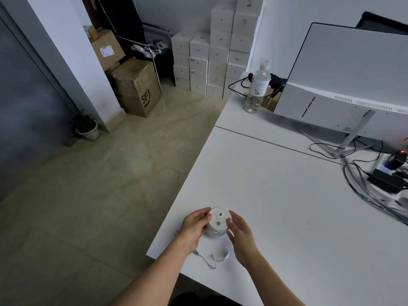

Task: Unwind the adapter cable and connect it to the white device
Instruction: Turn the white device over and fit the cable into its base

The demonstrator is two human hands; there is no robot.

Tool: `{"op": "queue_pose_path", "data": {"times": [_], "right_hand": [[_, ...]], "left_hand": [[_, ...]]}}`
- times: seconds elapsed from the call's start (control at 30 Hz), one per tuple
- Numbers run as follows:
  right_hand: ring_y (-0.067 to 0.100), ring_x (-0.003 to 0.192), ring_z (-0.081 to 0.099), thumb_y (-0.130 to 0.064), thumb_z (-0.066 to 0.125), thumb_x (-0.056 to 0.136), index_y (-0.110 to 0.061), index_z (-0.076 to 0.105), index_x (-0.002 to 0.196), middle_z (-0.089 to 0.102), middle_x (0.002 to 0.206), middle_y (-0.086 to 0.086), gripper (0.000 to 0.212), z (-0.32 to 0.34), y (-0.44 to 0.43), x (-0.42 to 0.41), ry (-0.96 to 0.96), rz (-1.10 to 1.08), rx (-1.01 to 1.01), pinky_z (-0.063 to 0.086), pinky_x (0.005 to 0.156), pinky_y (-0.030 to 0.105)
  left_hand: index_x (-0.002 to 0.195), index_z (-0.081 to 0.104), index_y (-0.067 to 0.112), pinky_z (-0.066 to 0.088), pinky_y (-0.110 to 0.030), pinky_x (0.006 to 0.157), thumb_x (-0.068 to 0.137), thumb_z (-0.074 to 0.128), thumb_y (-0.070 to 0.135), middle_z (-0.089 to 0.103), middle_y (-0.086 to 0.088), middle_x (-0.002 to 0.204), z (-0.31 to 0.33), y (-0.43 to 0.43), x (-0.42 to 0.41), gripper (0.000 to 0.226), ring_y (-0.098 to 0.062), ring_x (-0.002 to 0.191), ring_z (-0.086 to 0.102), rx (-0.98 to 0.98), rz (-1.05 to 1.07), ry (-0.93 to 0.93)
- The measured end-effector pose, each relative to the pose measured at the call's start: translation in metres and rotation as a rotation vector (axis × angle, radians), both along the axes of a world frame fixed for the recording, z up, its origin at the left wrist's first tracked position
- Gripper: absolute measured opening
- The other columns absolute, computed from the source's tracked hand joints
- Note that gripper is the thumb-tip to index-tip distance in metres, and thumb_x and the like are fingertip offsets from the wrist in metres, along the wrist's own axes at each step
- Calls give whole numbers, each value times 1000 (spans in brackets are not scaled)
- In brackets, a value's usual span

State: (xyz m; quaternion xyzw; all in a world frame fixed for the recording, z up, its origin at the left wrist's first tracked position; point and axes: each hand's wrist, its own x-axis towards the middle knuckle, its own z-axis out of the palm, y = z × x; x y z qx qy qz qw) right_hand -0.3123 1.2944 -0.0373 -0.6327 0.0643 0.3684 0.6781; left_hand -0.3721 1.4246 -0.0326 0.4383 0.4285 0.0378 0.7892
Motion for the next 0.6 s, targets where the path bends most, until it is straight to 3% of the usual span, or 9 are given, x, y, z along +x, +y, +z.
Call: {"op": "queue_pose_path", "data": {"times": [0.43, 0.6], "right_hand": [[23, 113, 58, -17, 57, 89, -22, 63, 104, 66, 114, 4, 17, 2, 0, 0, 22, 5, -12, 40, 106, 41], [22, 109, 58, -20, 56, 90, -17, 63, 110, 67, 110, 0, 22, 12, -1, 2, 17, 40, -17, 42, 95, 35]], "left_hand": [[123, 56, -4, 50, -24, 83, 84, 60, -3, 63, -16, 115, 2, 0, 0, 39, -29, 106, 58, -16, 7, 8], [127, 53, -4, 47, -33, 92, 83, 62, -2, 60, -18, 123, 6, 2, 0, 45, -28, 111, 57, -6, -9, 26]]}}
